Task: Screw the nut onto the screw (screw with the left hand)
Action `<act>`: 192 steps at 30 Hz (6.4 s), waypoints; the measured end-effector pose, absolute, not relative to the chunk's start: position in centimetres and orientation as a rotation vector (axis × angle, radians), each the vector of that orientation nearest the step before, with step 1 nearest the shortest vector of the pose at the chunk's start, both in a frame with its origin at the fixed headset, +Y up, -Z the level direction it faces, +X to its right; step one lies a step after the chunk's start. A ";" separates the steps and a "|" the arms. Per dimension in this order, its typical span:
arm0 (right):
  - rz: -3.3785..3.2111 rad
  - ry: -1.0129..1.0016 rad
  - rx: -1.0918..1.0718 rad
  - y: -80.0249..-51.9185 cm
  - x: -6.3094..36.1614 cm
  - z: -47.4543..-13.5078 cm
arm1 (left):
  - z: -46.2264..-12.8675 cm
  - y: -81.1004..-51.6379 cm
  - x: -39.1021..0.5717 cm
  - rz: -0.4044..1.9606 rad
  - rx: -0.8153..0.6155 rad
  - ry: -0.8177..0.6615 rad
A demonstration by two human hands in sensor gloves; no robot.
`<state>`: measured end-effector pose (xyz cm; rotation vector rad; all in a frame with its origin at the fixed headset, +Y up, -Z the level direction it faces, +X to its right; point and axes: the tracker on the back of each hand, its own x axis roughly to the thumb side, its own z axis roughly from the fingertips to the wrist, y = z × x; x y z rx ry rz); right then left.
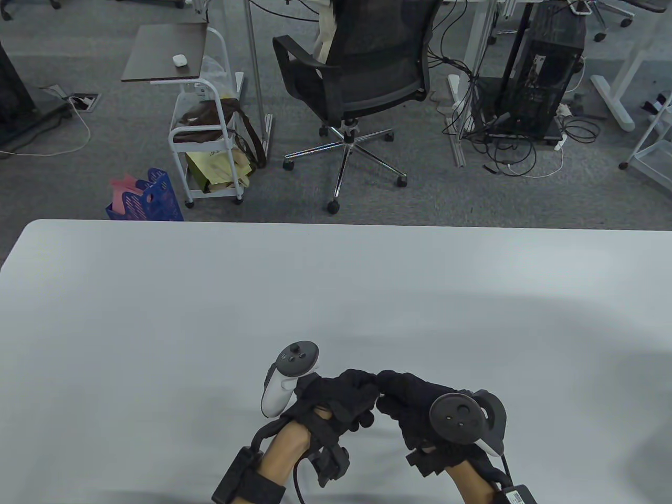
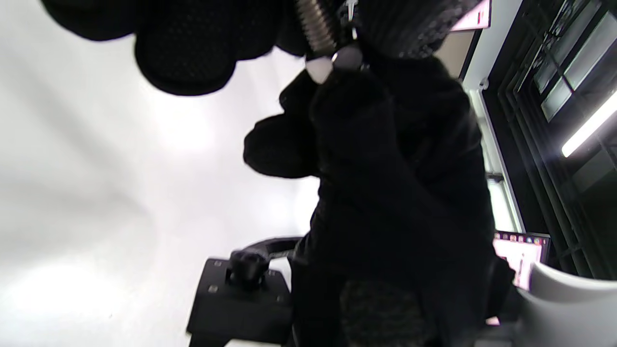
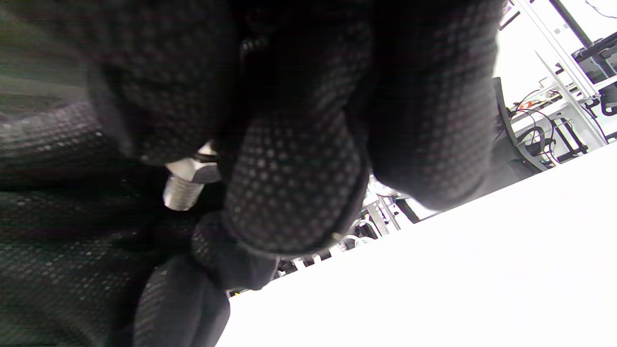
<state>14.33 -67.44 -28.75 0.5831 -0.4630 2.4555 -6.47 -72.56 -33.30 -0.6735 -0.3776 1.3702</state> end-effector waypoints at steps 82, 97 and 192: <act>2.402 -0.491 0.551 -67.4 14.8 -28.8 | -33.4 -72.1 -6.6 1.327 -0.580 -0.380; 2.401 -0.483 0.553 -67.4 14.7 -28.8 | -33.4 -72.0 -6.3 1.303 -0.620 -0.413; 2.404 -0.372 0.455 -68.5 15.8 -29.8 | -36.9 -74.0 -16.6 -0.073 -0.354 0.275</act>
